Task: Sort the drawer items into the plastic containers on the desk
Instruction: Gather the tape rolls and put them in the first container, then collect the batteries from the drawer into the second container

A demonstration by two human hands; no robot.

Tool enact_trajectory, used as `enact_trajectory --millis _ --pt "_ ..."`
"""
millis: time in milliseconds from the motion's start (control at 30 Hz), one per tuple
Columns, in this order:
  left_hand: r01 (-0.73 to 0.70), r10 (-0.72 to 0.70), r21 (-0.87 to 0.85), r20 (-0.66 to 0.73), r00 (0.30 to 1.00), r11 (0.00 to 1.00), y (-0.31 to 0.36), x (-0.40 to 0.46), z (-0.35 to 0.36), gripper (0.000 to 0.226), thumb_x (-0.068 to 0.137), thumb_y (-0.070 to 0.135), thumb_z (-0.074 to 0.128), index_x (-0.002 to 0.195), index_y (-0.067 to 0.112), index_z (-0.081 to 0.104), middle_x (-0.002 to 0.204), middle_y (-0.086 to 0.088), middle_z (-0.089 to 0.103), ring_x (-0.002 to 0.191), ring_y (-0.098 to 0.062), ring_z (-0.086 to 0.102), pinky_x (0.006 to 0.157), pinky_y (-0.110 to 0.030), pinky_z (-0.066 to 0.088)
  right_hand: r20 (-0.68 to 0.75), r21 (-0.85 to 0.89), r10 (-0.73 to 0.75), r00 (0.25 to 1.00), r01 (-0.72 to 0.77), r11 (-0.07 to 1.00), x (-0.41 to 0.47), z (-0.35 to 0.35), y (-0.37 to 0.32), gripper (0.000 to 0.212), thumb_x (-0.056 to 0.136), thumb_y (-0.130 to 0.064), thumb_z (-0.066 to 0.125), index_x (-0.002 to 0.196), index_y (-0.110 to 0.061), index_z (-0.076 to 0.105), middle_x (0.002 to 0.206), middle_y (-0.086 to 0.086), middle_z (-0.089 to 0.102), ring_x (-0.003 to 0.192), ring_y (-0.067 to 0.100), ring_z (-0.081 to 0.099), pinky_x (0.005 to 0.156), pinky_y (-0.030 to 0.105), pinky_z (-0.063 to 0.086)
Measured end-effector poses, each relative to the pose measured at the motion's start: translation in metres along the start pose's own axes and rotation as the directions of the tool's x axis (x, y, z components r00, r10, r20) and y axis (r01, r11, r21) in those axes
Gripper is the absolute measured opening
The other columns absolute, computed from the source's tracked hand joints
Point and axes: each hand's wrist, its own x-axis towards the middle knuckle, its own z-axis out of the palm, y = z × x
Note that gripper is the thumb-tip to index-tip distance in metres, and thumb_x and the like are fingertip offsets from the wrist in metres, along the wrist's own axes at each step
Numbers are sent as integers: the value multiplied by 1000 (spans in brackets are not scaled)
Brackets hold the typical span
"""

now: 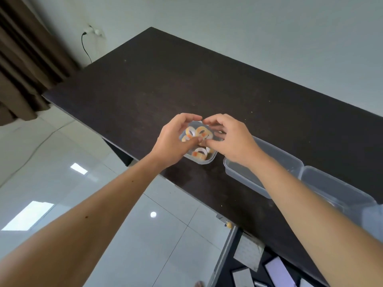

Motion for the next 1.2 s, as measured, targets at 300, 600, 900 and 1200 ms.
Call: enact_trajectory --millis 300,600,900,1200 --pt "-45 42 -53 -47 998 998 27 -38 -8 36 92 15 80 124 25 65 128 7 69 122 -14 66 109 -26 51 -148 4 -20 989 21 1000 -51 -18 -22 36 88 -22 87 120 -25 71 122 -12 69 103 -2 68 82 -2 48" --pt "-121 128 -95 76 989 988 56 -138 11 38 92 15 81 126 23 66 127 15 68 115 -6 68 101 -28 57 -233 66 62 970 -48 997 -185 -27 -23 31 89 -14 86 117 -20 75 117 -5 75 106 8 74 97 22 61" --pt "-76 117 -121 383 916 990 36 -256 96 38 94 12 78 128 24 65 111 12 71 107 -8 68 97 -30 59 -166 106 332 929 -318 942 -354 -10 44 29 87 -14 87 112 -27 77 110 -11 75 98 5 74 88 25 63" --pt "-123 54 62 643 764 990 7 -307 202 36 96 15 74 128 28 64 106 18 60 94 -2 63 80 -11 52 -120 61 514 850 -510 858 -465 33 141 26 86 -11 87 107 -27 81 108 -13 73 99 6 71 91 36 63"
